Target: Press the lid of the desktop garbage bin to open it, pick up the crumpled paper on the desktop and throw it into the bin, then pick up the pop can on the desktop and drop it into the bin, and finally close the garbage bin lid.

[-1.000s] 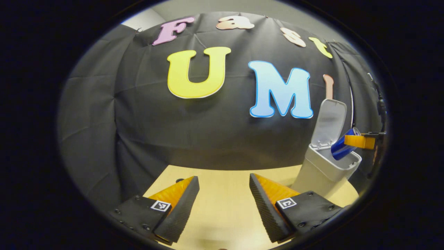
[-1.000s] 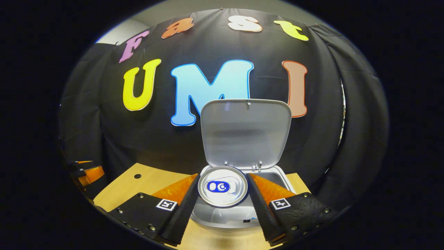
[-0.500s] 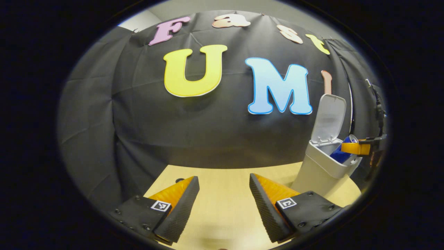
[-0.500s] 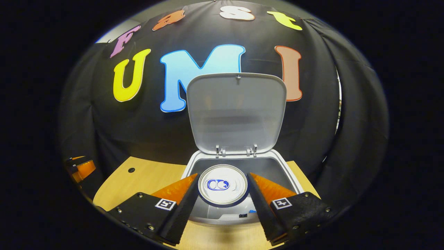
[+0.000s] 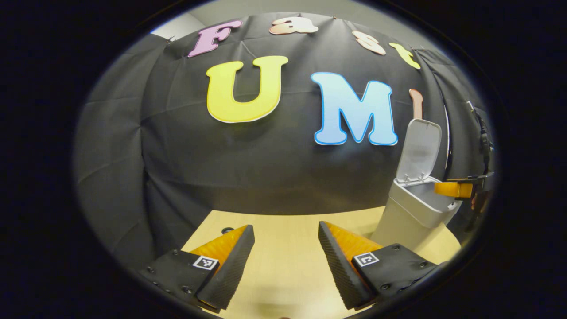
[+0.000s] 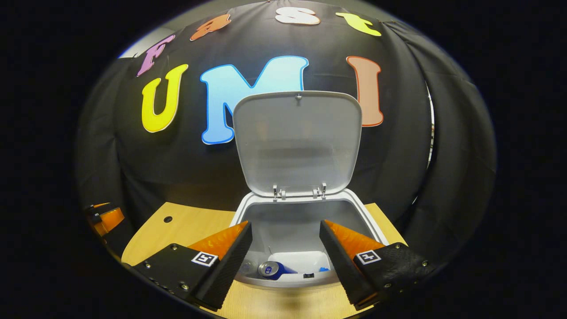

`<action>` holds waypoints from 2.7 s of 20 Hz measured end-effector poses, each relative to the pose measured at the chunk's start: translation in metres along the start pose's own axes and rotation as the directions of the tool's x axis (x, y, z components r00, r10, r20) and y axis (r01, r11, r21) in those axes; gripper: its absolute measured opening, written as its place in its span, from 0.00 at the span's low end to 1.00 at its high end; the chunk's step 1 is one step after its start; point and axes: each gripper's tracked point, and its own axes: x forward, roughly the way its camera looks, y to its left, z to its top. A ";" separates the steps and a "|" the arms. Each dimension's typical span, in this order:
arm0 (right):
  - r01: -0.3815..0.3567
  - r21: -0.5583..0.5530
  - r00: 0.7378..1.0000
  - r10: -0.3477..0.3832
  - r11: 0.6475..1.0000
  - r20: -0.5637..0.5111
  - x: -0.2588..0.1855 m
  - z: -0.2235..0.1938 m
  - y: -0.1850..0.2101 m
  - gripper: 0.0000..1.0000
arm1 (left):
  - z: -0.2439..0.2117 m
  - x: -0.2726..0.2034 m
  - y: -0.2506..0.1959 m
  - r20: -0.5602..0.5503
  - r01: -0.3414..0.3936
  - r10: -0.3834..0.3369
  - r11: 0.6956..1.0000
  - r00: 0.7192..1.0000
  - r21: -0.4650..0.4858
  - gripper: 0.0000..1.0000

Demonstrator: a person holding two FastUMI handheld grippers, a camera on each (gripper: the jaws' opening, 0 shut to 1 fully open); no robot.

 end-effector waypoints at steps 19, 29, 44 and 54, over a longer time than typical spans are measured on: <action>-0.022 -0.003 0.945 0.022 1.000 0.327 -0.026 0.174 0.000 0.97 | -0.001 -0.004 0.002 -0.009 0.001 -0.001 1.000 1.000 -0.016 0.95; -0.002 -0.046 0.919 0.020 0.999 0.393 0.004 0.233 -0.005 0.96 | -0.003 -0.012 0.008 -0.012 -0.016 0.015 0.999 1.000 -0.035 0.99; 0.010 -0.033 0.954 0.000 0.999 0.299 0.043 0.198 -0.023 0.97 | -0.011 -0.017 0.013 -0.025 -0.040 0.039 0.999 0.999 -0.035 0.99; -0.017 -0.031 0.970 0.024 0.999 0.242 -0.003 0.149 -0.021 0.98 | -0.013 -0.015 -0.022 -0.033 0.029 -0.030 0.999 0.999 -0.020 0.99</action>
